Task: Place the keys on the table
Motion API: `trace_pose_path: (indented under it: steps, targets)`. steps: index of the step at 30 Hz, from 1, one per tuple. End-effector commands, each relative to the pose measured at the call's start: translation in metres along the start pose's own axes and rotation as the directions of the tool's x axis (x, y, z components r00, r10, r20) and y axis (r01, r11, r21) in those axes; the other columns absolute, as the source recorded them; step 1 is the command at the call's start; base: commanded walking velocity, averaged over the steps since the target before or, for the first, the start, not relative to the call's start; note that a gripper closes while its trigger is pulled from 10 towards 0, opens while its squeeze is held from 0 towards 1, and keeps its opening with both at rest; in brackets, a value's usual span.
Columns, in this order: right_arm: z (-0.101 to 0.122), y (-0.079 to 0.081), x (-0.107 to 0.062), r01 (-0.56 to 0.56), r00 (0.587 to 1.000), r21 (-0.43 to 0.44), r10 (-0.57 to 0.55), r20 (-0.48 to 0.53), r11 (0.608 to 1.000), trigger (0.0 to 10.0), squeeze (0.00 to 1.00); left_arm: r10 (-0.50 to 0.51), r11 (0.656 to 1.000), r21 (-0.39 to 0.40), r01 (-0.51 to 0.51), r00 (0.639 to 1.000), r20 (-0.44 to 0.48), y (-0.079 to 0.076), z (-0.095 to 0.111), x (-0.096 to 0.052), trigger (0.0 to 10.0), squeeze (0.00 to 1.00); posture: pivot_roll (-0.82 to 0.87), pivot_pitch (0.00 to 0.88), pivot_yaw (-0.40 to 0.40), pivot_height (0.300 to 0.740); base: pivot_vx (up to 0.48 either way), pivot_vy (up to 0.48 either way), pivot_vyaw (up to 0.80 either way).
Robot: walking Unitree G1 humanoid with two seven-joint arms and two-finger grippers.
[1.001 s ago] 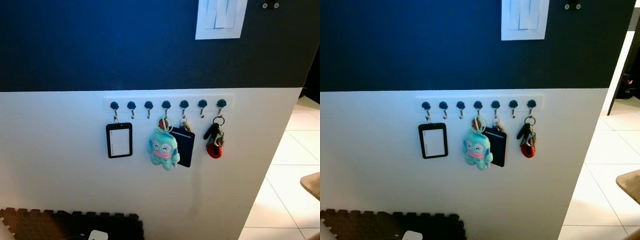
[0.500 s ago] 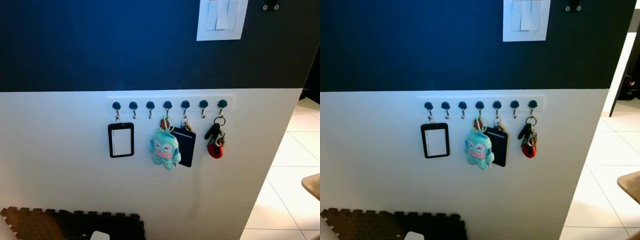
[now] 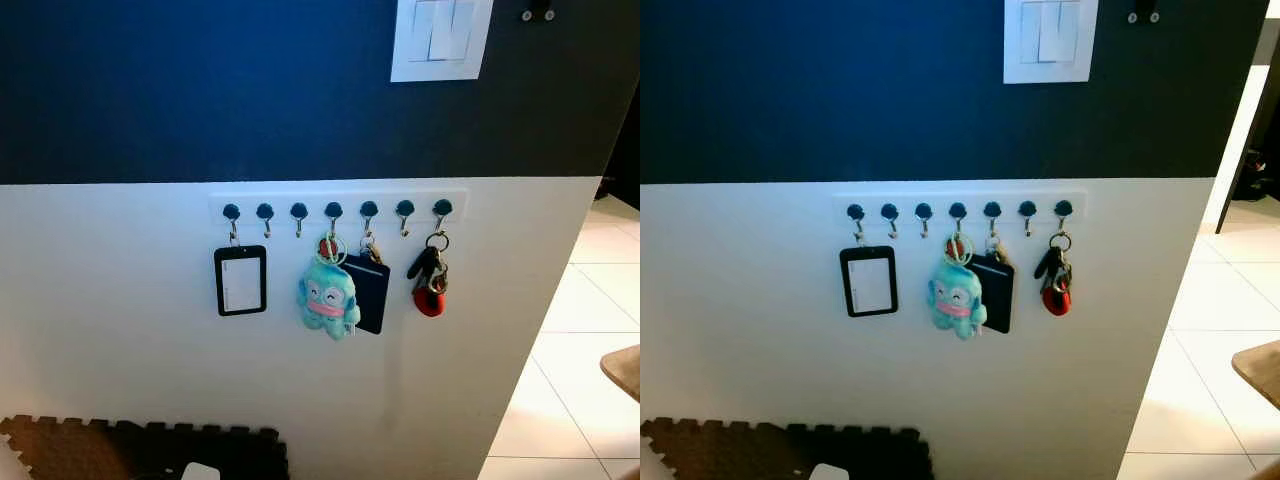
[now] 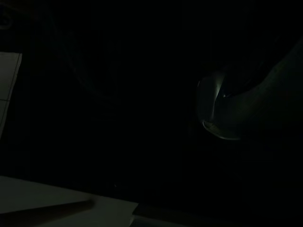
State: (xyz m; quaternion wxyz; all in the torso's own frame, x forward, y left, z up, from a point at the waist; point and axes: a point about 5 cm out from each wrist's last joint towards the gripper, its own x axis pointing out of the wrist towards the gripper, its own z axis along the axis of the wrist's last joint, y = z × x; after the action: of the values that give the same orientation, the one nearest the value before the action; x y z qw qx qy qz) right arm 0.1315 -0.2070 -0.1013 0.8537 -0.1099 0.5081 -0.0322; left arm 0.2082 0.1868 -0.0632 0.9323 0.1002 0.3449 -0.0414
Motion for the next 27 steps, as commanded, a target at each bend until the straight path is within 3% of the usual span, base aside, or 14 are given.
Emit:
trace_pose_path:
  steps: [1, 27]
  targets:
    - [-0.0017, 0.0105, -0.0005, -0.019, 1.000, -0.021, 0.019, -0.018, 1.000, 10.0, 0.00, 0.002, 1.000, 0.014, -0.002, 1.000, -0.012, 0.0034, -0.0039, -0.0016, 10.0, 0.00, 0.00, 0.013, 0.047, 0.740, 0.000, 0.000, 0.00]
    - [0.0007, 0.0052, 0.0002, -0.008, 1.000, -0.031, 0.008, -0.011, 0.999, 10.0, 0.00, -0.003, 1.000, 0.013, 0.003, 1.000, -0.018, 0.0014, -0.0054, -0.0019, 10.0, 0.00, -0.01, 0.017, 0.043, 0.740, 0.000, 0.000, 0.00]
